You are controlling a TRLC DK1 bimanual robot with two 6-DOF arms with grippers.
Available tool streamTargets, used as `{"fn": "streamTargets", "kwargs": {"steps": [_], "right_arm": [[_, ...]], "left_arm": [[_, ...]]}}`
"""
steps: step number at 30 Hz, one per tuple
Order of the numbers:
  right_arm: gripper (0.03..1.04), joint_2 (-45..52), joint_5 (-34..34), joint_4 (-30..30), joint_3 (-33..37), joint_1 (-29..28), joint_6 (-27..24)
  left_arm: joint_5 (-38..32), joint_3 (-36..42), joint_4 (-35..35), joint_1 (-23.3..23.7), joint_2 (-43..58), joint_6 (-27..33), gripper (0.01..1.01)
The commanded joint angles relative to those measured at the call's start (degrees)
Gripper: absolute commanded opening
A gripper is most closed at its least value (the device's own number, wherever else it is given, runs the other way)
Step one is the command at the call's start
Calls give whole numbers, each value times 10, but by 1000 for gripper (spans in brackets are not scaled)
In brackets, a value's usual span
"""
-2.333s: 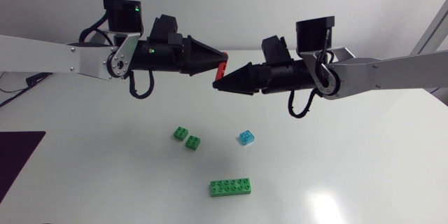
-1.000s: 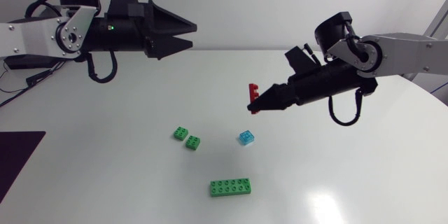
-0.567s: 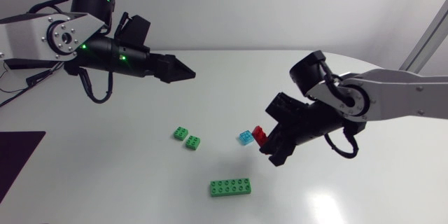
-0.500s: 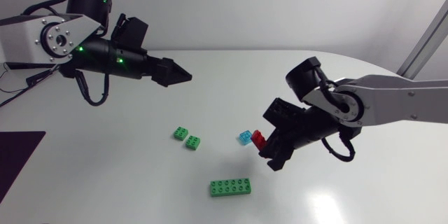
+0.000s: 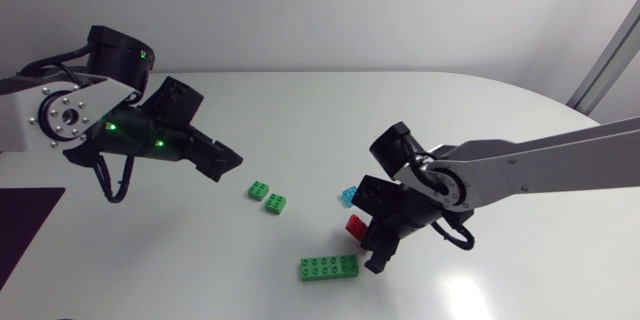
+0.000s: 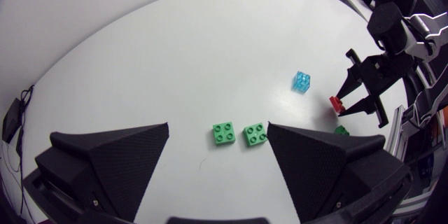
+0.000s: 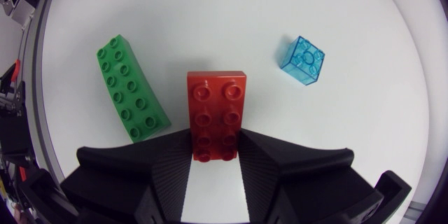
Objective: Separate the duplo bricks
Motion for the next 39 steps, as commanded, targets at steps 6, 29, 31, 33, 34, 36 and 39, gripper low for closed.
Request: {"fn": "streamTargets", "kwargs": {"steps": [6, 29, 31, 33, 34, 36, 39], "right_arm": [[172, 38, 43, -5, 3, 15, 0], [848, -116, 54, -36, -20, 102, 15], [784, -89, 54, -35, -20, 116, 18], [726, -67, 53, -30, -20, 128, 20], [667, -56, 52, -26, -20, 134, 22], [562, -41, 51, -24, -16, 140, 24], [418, -21, 42, -24, -7, 142, 29]], "left_arm": [[-29, -42, -6, -16, -39, 23, 977], [-50, -69, -31, -47, -103, 19, 979], [-51, -71, -31, -52, -106, 15, 979], [-51, -73, -32, -54, -108, 14, 979], [-51, -74, -34, -55, -109, 14, 979], [-51, -76, -35, -54, -113, 14, 979], [-51, -78, -38, -53, -117, 14, 979]]}}
